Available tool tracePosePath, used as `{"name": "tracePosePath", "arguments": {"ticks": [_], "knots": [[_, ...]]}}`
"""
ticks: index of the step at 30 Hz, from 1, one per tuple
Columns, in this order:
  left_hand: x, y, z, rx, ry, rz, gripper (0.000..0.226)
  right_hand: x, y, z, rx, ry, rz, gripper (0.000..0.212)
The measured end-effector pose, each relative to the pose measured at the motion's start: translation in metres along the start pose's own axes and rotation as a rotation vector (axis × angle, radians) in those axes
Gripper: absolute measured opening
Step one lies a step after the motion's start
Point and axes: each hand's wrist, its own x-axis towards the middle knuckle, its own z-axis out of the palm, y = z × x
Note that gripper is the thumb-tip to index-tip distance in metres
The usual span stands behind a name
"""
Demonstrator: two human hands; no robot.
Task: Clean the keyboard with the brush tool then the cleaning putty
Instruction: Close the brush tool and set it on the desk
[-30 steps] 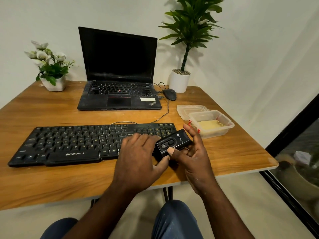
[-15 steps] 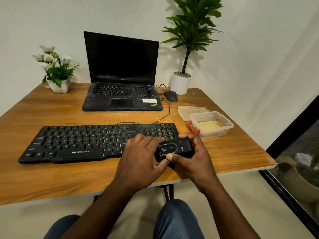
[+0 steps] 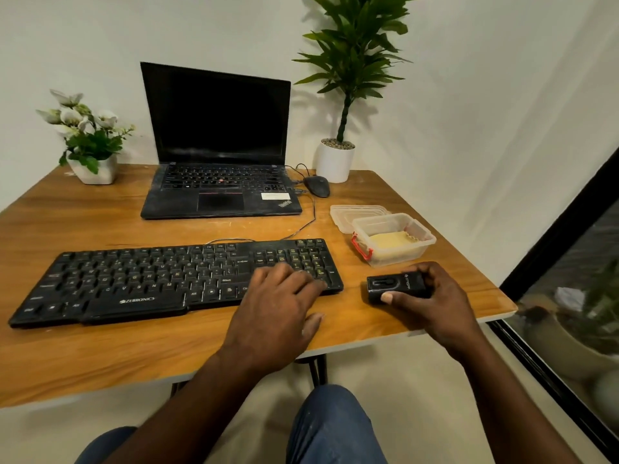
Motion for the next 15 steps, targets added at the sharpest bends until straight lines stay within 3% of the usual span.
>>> {"name": "tracePosePath", "arguments": {"ticks": [10, 15], "knots": [[0.051, 0.055, 0.031, -0.039, -0.007, 0.132, 0.041, 0.038, 0.035, -0.023, -0.48, -0.151, -0.188, 0.063], [0.07, 0.068, 0.044, -0.081, 0.009, 0.118, 0.04, 0.041, 0.031, -0.032, -0.378, -0.264, -0.188, 0.052]]}}
